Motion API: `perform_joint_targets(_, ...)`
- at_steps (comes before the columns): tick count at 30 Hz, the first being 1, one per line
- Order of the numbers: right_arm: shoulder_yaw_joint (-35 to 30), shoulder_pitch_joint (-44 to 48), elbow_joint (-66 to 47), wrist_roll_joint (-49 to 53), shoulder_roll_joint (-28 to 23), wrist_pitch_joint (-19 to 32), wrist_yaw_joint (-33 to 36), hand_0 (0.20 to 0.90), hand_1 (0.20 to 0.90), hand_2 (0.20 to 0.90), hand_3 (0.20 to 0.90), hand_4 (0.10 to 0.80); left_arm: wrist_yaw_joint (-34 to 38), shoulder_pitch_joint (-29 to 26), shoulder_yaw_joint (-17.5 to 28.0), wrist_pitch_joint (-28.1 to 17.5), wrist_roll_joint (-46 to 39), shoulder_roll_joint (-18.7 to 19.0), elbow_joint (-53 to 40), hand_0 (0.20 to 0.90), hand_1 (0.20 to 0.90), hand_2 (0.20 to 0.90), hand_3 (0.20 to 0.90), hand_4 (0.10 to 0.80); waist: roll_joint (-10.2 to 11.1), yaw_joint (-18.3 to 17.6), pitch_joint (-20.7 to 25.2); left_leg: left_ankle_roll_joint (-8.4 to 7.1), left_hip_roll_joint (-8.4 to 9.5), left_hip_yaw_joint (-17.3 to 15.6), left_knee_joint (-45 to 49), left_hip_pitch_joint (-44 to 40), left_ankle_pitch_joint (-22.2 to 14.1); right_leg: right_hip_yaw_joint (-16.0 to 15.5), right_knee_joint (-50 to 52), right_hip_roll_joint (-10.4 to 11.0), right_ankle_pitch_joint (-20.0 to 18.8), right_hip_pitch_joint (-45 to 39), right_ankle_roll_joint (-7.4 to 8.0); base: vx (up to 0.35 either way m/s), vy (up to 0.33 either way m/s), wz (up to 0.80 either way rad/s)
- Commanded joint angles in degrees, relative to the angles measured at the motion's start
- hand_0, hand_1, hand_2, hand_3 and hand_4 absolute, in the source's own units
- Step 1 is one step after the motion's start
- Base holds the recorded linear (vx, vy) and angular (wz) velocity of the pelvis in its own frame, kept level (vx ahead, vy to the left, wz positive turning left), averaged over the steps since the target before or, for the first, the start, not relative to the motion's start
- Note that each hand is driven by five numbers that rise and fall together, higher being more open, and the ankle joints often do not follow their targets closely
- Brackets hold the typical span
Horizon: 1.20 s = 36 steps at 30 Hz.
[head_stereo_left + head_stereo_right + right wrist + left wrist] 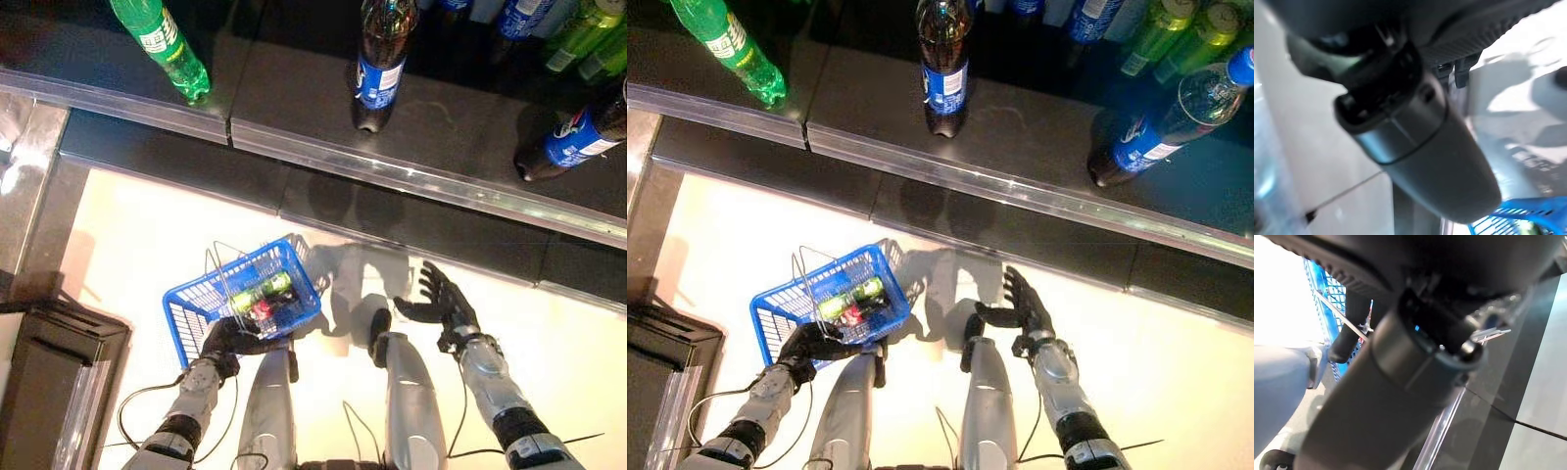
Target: Pick up the drink and place into the basket.
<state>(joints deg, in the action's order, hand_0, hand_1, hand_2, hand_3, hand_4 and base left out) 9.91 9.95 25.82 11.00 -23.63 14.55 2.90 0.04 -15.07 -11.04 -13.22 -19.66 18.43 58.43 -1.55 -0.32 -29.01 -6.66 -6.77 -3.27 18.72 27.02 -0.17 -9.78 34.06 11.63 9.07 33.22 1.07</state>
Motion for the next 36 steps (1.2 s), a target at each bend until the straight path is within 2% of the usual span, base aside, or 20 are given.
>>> perform_joint_targets(1,0.98,-0.97,-7.65,-9.16,-2.57,6.94,1.73,0.9,0.9,0.9,0.9,0.8,-0.08,7.34,0.61,-4.97,-2.61,4.44,-5.02,0.3,0.3,0.3,0.2,0.1,2.1,0.04,2.96,3.14,0.91,2.02,4.59,-0.57,-2.99,3.73,-8.03,2.18,-7.94,-3.14,5.64,-0.01,0.001,0.1)
perform_joint_targets(8,4.26,1.71,-23.33,-11.81,-8.54,8.63,-0.29,0.9,0.9,0.9,0.9,0.8,-0.22,6.76,-0.59,-6.39,-3.04,4.46,-3.63,0.3,0.3,0.3,0.2,0.1,2.12,0.18,2.19,3.08,1.21,2.08,3.64,-2.14,-2.78,3.43,-9.66,2.47,-8.17,-5.09,5.93,0.0,0.002,0.07)
perform_joint_targets(15,2.12,6.11,-33.15,-7.51,-9.15,8.27,-0.5,0.9,0.9,0.9,0.9,0.8,-0.31,5.81,-1.12,-7.41,-3.35,3.46,-2.1,0.3,0.3,0.3,0.2,0.1,1.63,0.13,1.63,2.83,1.36,1.88,2.8,-3.03,-2.59,3.36,-10.41,2.72,-8.04,-6.09,5.84,-0.003,0.019,0.01)
perform_joint_targets(26,-3.37,8.96,-39.09,0.34,-8.72,10.84,0.36,0.9,0.9,0.9,0.9,0.8,-0.83,6.04,-0.84,-7.77,-4.02,3.05,-1.1,0.3,0.3,0.3,0.2,0.1,1.22,0.09,0.87,2.47,1.03,1.6,2.44,-4.62,-2.6,2.47,-11.31,3.13,-7.8,-8.3,5.37,0.0,0.0,0.0)
perform_joint_targets(36,-7.65,8.72,-38.07,5.97,-6.17,12.96,3.84,0.9,0.9,0.9,0.9,0.8,-0.49,6.53,-0.78,-7.21,-3.6,2.6,-1.5,0.3,0.3,0.3,0.2,0.1,1.04,0.03,0.9,2.42,0.99,1.48,1.59,-5.66,-2.19,1.65,-12.2,3.34,-8.06,-9.67,5.11,0.0,0.0,0.0)
